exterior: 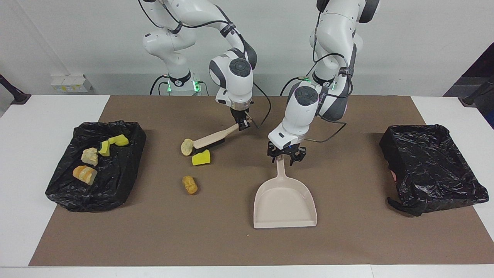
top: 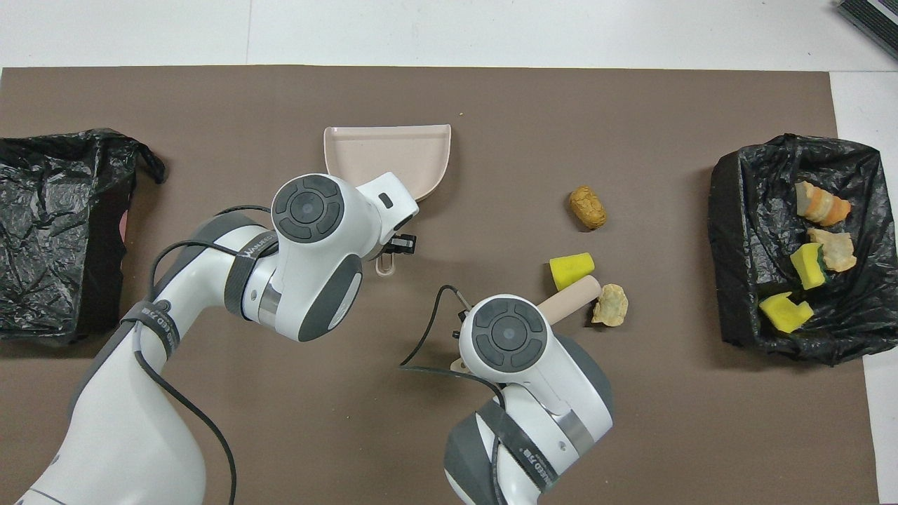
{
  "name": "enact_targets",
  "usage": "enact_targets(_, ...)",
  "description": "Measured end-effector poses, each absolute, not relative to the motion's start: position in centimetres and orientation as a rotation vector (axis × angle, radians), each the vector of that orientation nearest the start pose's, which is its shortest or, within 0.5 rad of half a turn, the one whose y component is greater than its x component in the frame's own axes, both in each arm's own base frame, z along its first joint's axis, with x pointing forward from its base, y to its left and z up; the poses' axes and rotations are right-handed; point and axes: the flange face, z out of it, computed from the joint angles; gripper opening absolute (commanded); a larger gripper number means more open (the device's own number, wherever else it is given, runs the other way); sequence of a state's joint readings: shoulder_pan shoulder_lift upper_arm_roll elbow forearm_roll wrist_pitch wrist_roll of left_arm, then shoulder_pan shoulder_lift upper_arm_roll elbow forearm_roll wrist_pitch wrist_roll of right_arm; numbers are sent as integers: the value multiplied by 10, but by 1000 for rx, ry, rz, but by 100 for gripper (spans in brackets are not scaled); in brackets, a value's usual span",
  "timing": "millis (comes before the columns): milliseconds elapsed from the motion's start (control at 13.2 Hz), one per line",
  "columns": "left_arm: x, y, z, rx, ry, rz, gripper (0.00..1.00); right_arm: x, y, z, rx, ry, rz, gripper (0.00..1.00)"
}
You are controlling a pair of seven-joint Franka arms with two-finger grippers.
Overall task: Sweep and dump trash in bin
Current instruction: 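Position the dustpan near the food while the right gripper moves the brush behind it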
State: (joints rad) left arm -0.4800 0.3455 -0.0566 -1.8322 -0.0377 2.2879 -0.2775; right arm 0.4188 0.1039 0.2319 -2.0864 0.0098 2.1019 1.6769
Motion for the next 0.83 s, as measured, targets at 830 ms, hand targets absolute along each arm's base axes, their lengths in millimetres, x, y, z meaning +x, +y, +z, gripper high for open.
enact_targets(830,586,-230,412,-2854,1332,-103,0,425,236,403,-3186,958,309,0)
